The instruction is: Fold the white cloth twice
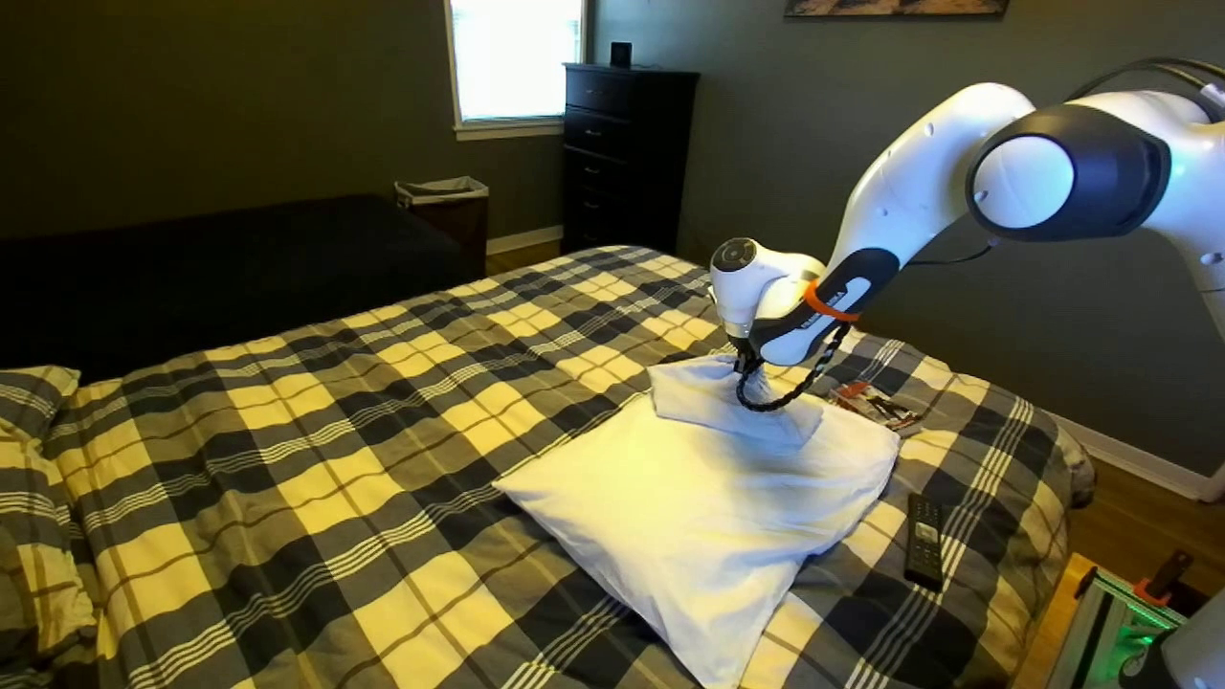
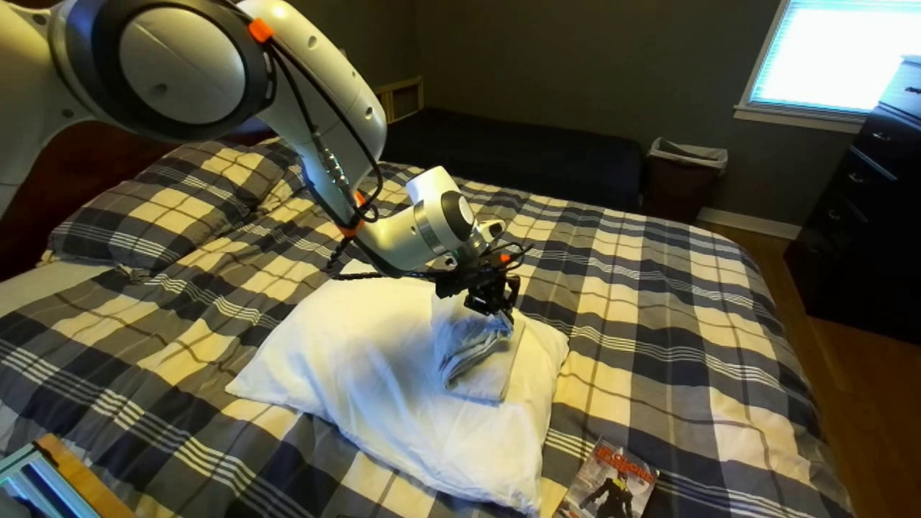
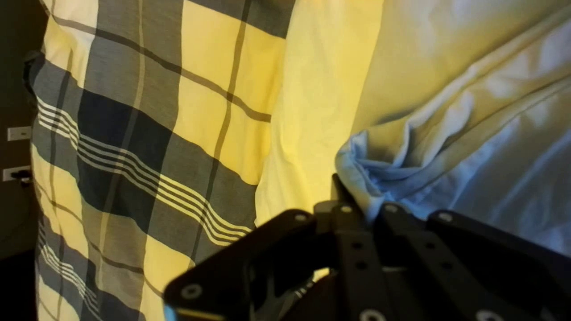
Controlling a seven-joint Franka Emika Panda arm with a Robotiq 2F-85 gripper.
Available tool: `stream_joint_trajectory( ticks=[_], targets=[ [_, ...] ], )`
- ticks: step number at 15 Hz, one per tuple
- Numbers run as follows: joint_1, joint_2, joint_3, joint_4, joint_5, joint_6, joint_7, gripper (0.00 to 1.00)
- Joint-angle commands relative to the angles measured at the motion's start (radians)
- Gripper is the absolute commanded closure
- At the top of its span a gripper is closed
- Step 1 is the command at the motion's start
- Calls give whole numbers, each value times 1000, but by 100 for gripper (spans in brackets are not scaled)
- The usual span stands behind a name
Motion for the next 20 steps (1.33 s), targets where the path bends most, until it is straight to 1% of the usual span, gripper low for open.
stream_joint_trajectory(
  ticks=[1, 11, 20],
  targets=[
    [-2, 62, -12, 74, 37, 17, -52, 99],
    [-6, 151, -12, 196, 79, 24, -106, 99],
    [1, 210, -11, 272, 138, 13, -165, 99]
  ],
)
